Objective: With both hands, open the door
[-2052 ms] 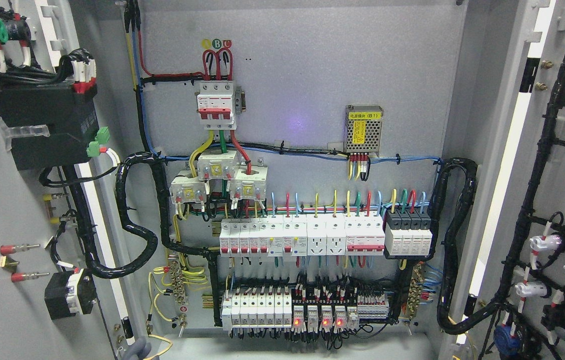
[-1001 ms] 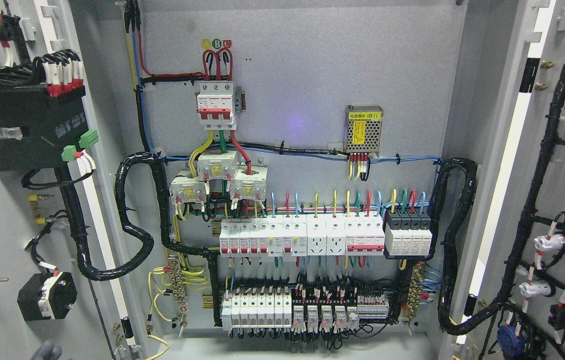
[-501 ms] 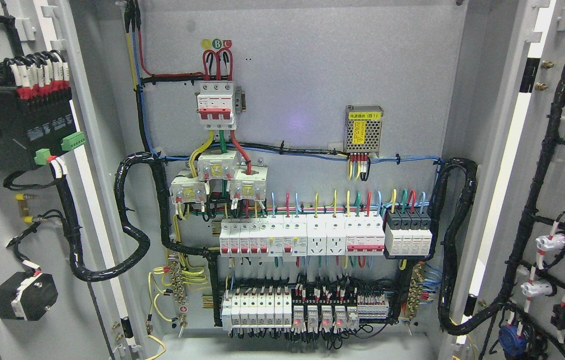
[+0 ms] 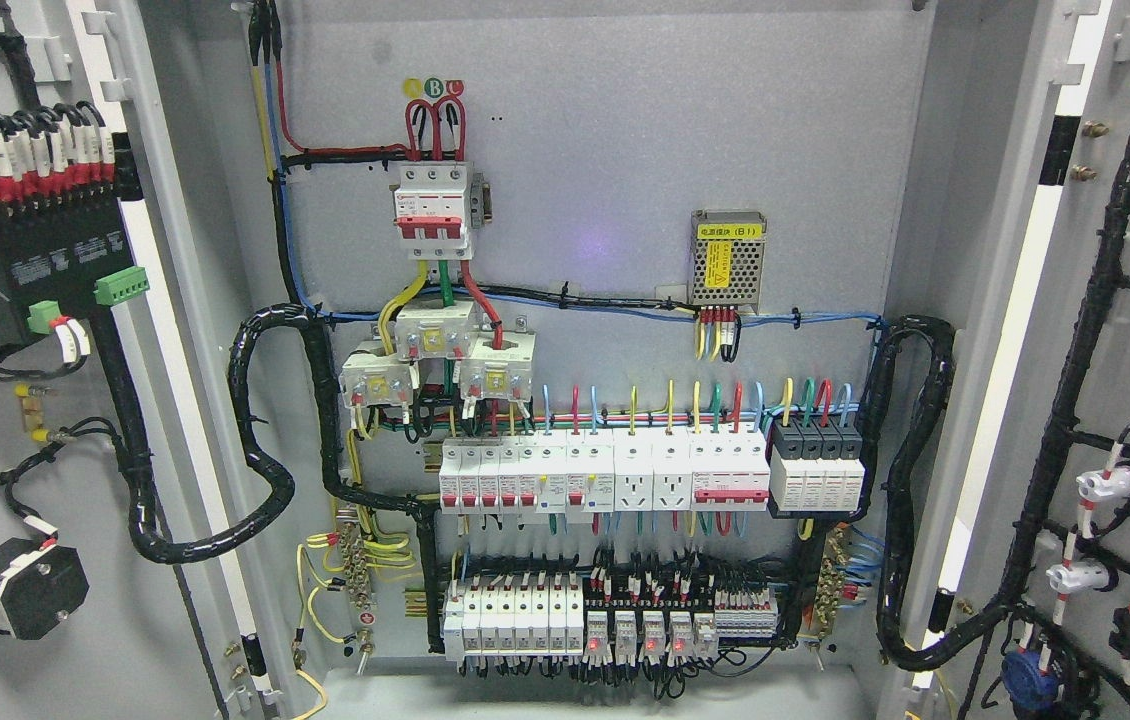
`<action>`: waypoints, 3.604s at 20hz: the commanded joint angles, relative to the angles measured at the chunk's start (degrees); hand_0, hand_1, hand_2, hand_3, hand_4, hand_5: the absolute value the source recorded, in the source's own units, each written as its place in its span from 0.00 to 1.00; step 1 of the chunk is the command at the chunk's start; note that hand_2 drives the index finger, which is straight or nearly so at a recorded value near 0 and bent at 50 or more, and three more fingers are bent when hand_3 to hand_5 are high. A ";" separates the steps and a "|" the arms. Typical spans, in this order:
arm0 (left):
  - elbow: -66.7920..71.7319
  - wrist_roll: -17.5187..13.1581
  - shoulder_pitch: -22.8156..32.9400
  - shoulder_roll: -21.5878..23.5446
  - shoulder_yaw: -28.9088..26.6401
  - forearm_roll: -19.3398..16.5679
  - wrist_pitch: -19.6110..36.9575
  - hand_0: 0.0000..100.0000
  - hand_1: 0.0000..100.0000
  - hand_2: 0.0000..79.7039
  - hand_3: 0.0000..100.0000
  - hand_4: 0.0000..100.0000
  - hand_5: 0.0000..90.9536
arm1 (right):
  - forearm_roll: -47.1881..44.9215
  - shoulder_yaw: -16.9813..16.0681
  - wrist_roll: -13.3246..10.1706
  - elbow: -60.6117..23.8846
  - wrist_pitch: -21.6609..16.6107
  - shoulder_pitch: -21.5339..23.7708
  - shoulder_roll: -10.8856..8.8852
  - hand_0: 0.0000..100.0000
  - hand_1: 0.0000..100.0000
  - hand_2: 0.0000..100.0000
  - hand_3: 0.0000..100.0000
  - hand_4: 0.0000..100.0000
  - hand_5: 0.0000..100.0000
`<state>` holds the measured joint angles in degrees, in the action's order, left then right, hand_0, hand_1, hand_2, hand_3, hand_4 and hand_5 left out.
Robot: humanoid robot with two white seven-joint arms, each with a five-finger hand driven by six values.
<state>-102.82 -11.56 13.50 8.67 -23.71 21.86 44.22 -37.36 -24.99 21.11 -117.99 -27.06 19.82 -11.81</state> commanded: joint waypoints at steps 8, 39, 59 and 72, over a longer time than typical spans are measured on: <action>11.31 0.04 -4.97 5.56 -5.21 -0.06 34.89 0.12 0.56 0.00 0.00 0.00 0.00 | 0.01 -5.24 -0.02 1.09 0.26 0.13 5.57 0.06 0.14 0.00 0.00 0.00 0.00; 48.50 -0.04 -27.65 22.27 -3.63 -0.24 29.70 0.12 0.56 0.00 0.00 0.00 0.00 | -0.17 -0.94 0.16 -1.72 -0.18 1.54 4.95 0.06 0.14 0.00 0.00 0.00 0.00; 47.27 -0.04 -28.18 22.00 -2.66 -0.68 30.40 0.12 0.56 0.00 0.00 0.00 0.00 | -0.08 9.68 0.42 -1.20 -0.36 1.80 0.03 0.06 0.14 0.00 0.00 0.00 0.00; 28.93 0.13 -21.34 15.77 5.94 -0.24 30.67 0.12 0.56 0.00 0.00 0.00 0.00 | 0.62 19.97 0.69 1.00 -0.09 6.37 -2.69 0.06 0.14 0.00 0.00 0.00 0.00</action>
<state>-61.92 -11.01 -11.89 28.67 -23.79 21.57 44.31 -36.95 -13.63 21.73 -118.56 -27.21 24.25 -11.60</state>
